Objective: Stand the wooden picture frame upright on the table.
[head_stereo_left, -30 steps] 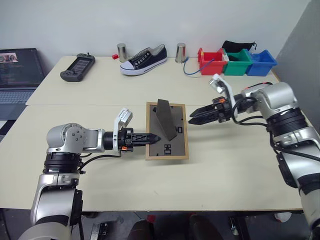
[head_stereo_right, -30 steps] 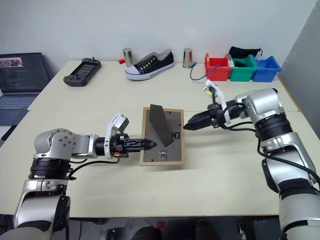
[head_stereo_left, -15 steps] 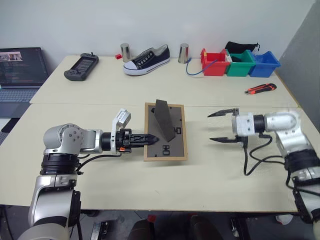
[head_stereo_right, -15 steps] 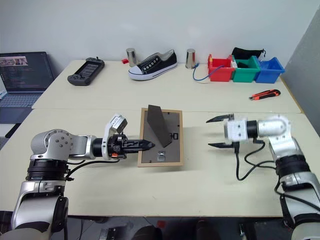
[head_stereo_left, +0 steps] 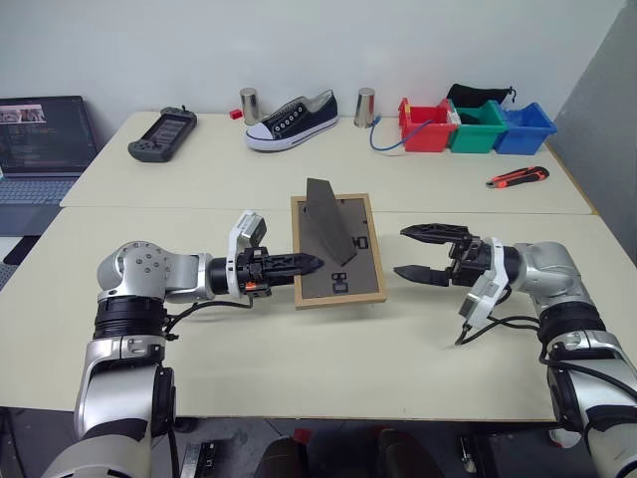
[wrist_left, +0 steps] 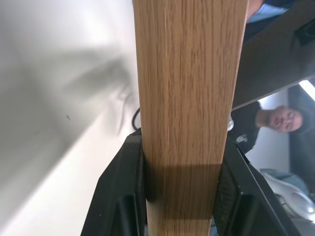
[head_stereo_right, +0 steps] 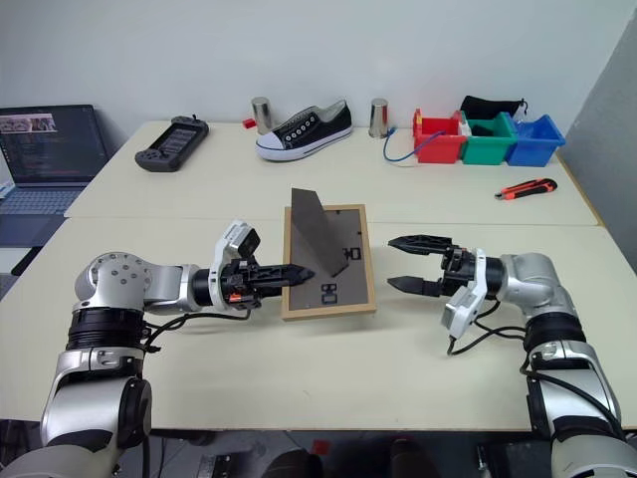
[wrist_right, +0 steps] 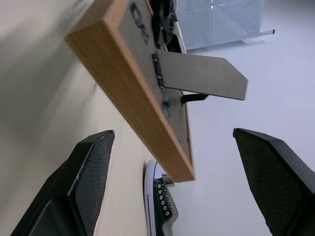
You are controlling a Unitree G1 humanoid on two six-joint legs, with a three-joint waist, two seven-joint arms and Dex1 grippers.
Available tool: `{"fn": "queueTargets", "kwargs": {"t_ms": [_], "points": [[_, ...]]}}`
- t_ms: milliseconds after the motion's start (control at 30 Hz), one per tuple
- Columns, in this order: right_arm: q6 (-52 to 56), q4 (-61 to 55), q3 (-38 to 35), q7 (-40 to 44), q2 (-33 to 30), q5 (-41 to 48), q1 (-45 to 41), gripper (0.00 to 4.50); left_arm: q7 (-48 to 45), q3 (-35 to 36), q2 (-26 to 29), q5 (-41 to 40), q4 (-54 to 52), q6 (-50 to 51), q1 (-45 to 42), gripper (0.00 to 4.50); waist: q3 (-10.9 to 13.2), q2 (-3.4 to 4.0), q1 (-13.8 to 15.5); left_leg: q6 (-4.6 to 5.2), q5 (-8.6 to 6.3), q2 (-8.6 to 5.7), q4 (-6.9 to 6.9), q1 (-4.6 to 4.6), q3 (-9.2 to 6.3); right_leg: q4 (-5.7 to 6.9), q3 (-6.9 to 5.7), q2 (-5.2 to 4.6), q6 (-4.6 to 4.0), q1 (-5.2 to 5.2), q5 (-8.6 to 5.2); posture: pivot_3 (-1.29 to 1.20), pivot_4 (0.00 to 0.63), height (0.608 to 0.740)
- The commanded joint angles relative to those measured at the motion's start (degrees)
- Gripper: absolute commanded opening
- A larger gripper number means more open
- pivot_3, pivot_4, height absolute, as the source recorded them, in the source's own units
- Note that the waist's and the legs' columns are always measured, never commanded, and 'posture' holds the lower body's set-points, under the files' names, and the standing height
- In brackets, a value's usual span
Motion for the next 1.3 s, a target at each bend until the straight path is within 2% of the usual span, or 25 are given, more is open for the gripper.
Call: {"fn": "queueTargets", "kwargs": {"t_ms": [33,300,500,633,767,833,867,1067,1300], "points": [[-0.5,-3.2,0.9,-11.8,-0.1,-9.5,-1.3,4.09,4.3,1.8,0.0,-8.0,0.3,0.3,-0.9,1.28,0.0,0.00,0.0,0.00,0.00,0.00,0.00,0.01,0.01,0.00,0.01,0.00,0.00,0.00,0.00,0.00,0.150,0.740],[-0.5,-11.0,5.0,-37.6,-1.6,-29.6,-2.0,4.09,11.0,2.5,-0.2,-14.3,0.3,0.3,-0.1,1.28,0.0,0.00,-0.2,-0.02,0.01,-0.02,-0.02,0.07,0.03,0.00,0.08,0.00,0.00,-0.01,0.00,0.00,0.150,0.740],[-0.4,-14.1,6.1,-54.6,-1.8,-44.2,-3.9,4.09,13.7,3.3,-0.9,-15.8,0.4,0.3,0.2,1.28,0.0,0.00,-0.2,-0.15,0.08,-0.07,-0.05,0.15,0.05,0.00,0.15,0.00,0.00,-0.01,0.00,0.00,0.150,0.740],[2.6,-15.2,10.5,-66.3,-3.7,-52.4,-5.3,4.09,14.4,3.3,-0.9,-16.2,0.3,0.3,0.3,1.28,0.0,0.00,-0.2,-0.25,0.14,-0.12,-0.10,0.19,0.07,0.02,0.22,0.00,0.00,-0.02,0.00,0.00,0.150,0.740],[5.8,-13.8,17.6,-76.2,-6.0,-57.4,-8.2,3.38,15.1,3.3,-1.3,-16.6,0.2,0.3,0.3,1.28,0.0,0.00,-0.3,-0.29,0.16,-0.17,-0.13,0.25,0.11,0.02,0.32,0.00,0.00,-0.05,0.00,0.00,0.150,0.740],[8.6,-14.2,21.4,-82.2,-7.4,-60.1,-9.2,2.85,15.2,3.3,-1.3,-16.7,0.0,0.3,0.4,1.28,0.0,0.00,-0.3,-0.31,0.18,-0.17,-0.13,0.27,0.12,0.01,0.34,0.00,0.00,-0.05,0.00,0.00,0.150,0.740],[9.6,-13.9,23.4,-84.5,-7.9,-61.1,-9.9,2.79,15.4,3.2,-1.3,-16.8,0.0,0.3,0.5,1.28,0.0,0.00,-0.3,-0.32,0.18,-0.17,-0.14,0.27,0.11,0.03,0.34,0.00,0.00,-0.05,0.00,0.00,0.150,0.740],[15.2,-12.8,33.2,-96.9,-10.2,-65.3,-13.2,1.36,15.9,3.3,-1.3,-17.1,0.1,0.3,0.2,1.28,0.0,0.00,-0.3,-0.33,0.18,-0.20,-0.17,0.27,0.14,0.02,0.37,0.00,0.00,-0.06,0.00,0.00,0.150,0.740],[19.3,-11.0,41.0,-105.3,-10.8,-66.4,-16.9,1.31,16.5,3.5,-1.6,-17.3,-0.1,0.3,0.0,1.28,0.0,0.00,-0.3,-0.33,0.19,-0.21,-0.19,0.27,0.17,0.02,0.41,-0.01,0.00,-0.06,0.00,0.00,0.150,0.740]]}}
